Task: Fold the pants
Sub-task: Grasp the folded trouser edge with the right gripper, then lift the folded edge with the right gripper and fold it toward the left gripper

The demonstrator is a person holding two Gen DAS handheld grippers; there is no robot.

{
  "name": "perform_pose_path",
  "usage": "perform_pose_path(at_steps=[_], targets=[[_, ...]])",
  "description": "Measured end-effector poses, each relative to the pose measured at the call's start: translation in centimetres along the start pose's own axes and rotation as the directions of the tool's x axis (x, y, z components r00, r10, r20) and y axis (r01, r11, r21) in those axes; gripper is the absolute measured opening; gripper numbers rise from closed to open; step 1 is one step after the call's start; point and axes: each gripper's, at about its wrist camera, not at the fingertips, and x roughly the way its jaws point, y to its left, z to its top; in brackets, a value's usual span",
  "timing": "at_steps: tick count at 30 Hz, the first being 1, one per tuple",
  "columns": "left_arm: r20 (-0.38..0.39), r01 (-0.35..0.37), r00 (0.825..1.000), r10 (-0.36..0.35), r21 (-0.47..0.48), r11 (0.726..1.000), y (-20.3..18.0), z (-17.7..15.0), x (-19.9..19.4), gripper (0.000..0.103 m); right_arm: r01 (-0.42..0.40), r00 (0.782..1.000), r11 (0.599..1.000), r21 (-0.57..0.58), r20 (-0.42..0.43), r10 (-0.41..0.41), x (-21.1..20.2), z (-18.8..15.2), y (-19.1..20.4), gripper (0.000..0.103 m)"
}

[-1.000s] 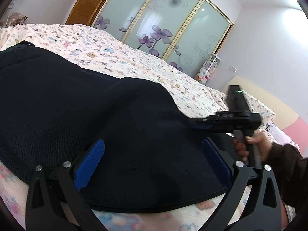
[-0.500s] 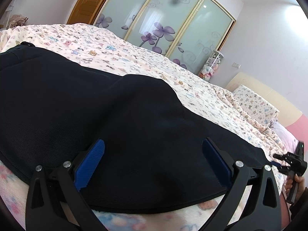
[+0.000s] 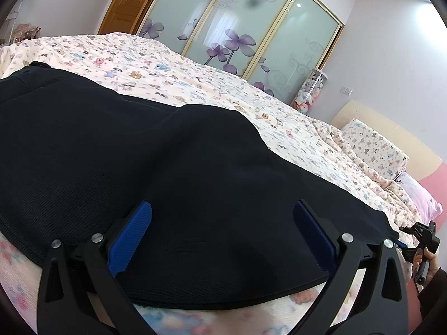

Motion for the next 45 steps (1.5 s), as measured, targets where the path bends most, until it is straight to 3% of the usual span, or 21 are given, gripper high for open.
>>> perform_pose_path(at_steps=[4, 7, 16, 24, 28, 30, 34, 37, 41, 45], targets=[[0.0, 0.0, 1.0, 0.0, 0.0, 1.0, 0.0, 0.0, 0.0, 0.101, 0.058, 0.998, 0.998, -0.003, -0.037, -0.058, -0.2, -0.2, -0.6, 0.048], [0.0, -0.001, 1.0, 0.001, 0.001, 1.0, 0.0, 0.0, 0.0, 0.101, 0.053, 0.998, 0.999, -0.005, -0.032, -0.053, 0.0, -0.3, -0.7, 0.048], [-0.001, -0.002, 1.0, 0.002, 0.001, 1.0, -0.1, 0.0, 0.0, 0.101, -0.004, 1.0, 0.99, 0.138, 0.011, 0.002, 1.3, 0.8, -3.2, 0.046], [0.0, 0.0, 1.0, 0.0, -0.001, 1.0, -0.1, -0.1, 0.0, 0.101, 0.071, 0.996, 0.982, 0.177, 0.036, -0.078, 0.7, 0.2, -2.7, 0.045], [0.0, 0.0, 1.0, 0.0, 0.0, 1.0, -0.1, -0.1, 0.0, 0.101, 0.064, 0.997, 0.985, 0.163, 0.037, -0.071, 1.9, 0.8, -2.6, 0.045], [0.001, 0.0, 1.0, 0.0, -0.001, 1.0, -0.1, -0.1, 0.0, 0.101, 0.055, 0.997, 0.99, 0.131, 0.041, -0.061, 2.1, 0.8, -2.3, 0.044], [0.001, 0.0, 1.0, 0.0, -0.001, 1.0, -0.1, -0.1, 0.0, 0.101, 0.036, 0.995, 0.999, 0.027, 0.096, -0.039, 0.9, 0.1, -1.2, 0.024], [0.001, 0.0, 1.0, 0.0, -0.001, 1.0, -0.1, -0.1, 0.0, 0.101, 0.052, 0.989, 0.995, -0.089, 0.14, -0.039, -0.1, -0.7, 0.7, 0.018], [0.0, -0.001, 1.0, 0.001, 0.0, 1.0, -0.1, -0.1, 0.0, 0.101, 0.009, 0.988, 0.967, -0.253, 0.148, 0.03, -0.9, -1.8, 5.3, 0.014], [-0.003, -0.01, 1.0, 0.01, 0.004, 1.0, -0.2, -0.1, 0.1, 0.101, -0.099, 0.986, 0.913, -0.395, 0.086, 0.144, -0.7, -4.4, 12.2, 0.014]])
